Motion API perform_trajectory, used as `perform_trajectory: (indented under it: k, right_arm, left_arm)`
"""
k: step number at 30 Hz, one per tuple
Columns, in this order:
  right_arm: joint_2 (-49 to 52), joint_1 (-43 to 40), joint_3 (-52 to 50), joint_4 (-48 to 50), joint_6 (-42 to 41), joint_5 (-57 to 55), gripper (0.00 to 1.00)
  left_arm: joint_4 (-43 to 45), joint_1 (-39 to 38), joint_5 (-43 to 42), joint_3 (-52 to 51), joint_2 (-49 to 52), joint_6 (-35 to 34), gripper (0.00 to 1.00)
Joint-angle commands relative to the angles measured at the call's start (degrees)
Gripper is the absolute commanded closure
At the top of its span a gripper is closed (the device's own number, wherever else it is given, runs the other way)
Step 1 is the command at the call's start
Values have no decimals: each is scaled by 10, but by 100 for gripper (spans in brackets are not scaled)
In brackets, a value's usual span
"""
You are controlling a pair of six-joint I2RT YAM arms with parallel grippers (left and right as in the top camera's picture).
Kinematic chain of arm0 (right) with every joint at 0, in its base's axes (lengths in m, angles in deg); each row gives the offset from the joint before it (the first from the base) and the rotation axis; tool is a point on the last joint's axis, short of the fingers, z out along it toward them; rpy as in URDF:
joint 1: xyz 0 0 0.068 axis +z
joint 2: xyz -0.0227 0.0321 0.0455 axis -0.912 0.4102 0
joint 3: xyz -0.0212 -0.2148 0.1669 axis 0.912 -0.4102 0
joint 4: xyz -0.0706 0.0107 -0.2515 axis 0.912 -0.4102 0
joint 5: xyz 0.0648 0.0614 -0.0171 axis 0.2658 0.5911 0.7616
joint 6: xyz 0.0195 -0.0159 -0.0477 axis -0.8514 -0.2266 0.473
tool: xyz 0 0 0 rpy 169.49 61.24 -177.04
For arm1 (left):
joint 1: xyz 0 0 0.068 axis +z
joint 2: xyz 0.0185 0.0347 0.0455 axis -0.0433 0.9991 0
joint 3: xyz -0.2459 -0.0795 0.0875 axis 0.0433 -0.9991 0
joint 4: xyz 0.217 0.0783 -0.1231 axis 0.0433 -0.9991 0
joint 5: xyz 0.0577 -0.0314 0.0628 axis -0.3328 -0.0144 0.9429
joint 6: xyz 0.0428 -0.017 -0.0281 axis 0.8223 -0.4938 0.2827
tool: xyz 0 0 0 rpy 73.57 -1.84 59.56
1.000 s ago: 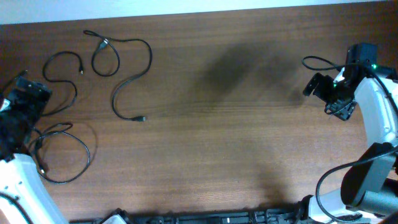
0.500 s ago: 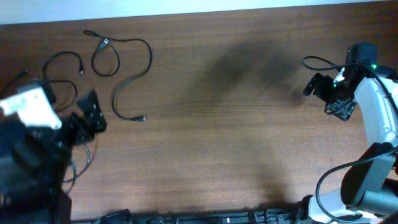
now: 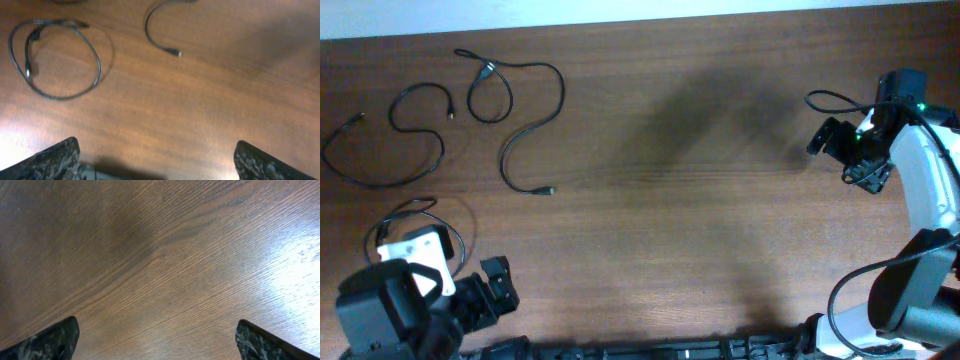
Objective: Untangle cables
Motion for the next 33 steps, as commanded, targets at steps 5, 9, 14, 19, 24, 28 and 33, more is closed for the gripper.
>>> perform_trajectory:
  k: [5,9,14,19,24,28,33]
  right_arm:
    - [5,1,4,-1,-3,-5,1]
    - [5,1,4,-1,-3,-5,1]
    - [5,1,4,-1,-3,-5,1]
    - [5,1,4,-1,-3,-5,1]
    - [5,1,4,-1,-3,-5,1]
    - [5,1,4,-1,-3,-5,1]
    - [5,1,4,-1,-3,-5,1]
  left_arm:
    - [-7,-3,5,-2,-134,7,1]
    - [-5,-3,5,-2,-237,7,1]
    - [-5,-3,5,-2,-354,7,1]
    - [-9,-5,4,-1,-406,7,1]
    - [-10,-33,4,1,-406,7,1]
    - [-17,-55,5,1,-406,7,1]
    - [-47,-56,-9,1,-406,3,1]
